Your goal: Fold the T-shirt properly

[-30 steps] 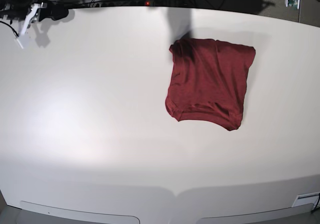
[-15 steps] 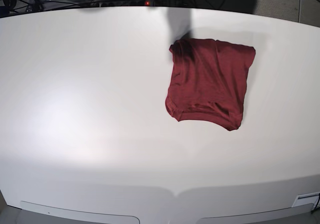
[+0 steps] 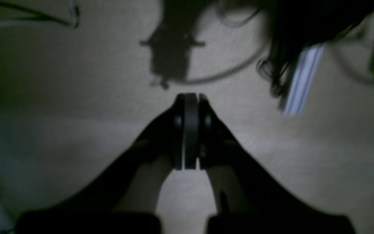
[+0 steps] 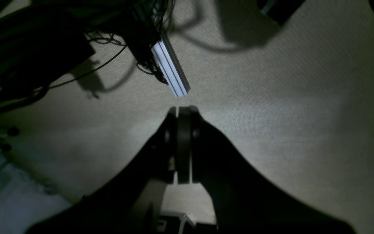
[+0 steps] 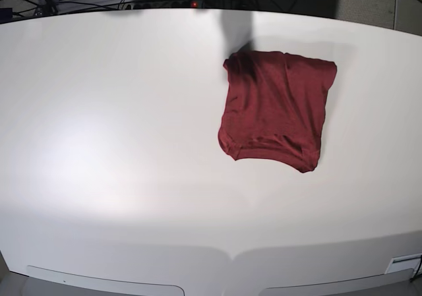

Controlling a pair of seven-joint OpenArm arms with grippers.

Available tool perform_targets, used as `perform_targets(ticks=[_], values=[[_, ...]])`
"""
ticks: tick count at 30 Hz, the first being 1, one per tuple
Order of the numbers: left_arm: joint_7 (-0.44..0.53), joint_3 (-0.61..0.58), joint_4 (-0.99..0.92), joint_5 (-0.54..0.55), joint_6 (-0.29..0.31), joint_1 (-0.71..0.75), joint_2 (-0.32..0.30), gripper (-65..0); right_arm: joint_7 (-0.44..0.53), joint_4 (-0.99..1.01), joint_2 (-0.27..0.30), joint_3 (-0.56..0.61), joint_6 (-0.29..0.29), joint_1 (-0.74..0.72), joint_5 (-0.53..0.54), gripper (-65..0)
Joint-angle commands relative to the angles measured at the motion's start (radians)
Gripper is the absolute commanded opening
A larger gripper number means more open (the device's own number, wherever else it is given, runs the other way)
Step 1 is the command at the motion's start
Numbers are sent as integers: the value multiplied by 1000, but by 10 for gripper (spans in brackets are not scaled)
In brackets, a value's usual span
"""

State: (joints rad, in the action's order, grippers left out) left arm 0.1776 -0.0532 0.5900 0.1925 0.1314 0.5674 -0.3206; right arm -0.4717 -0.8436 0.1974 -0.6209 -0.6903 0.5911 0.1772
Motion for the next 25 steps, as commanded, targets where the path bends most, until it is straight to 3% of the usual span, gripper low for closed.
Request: perform_targets(ticks=[1,5,11,13,18,22,25], values=[[27,1,-39,-2,-3,-11,-2,-650,28,43,22,-5,-8,-14,-28,-650],[64,1,-192,-2,-3,-129,62,-650,169,259,58,-5,-8,-135,-135,-650],[-55,1,-289,-10,-8,-264,144,-650,265,446,61,-1,-8,-298,-286,-650],[-87,1,-294,-9,-35,-290,161,-650,286,478,61,22,-7,-335,-317,-650],[-101,1,-294,-8,-56,-327,171,-650,307,513,61,150,104,-397,-327,-650],[-106,1,-294,22,-56,-350,172,-650,346,513,61,280,150,-399,-289,-650],[-106,1,-294,24,-56,-352,177,-650,345,513,61,356,153,-399,-226,-650]])
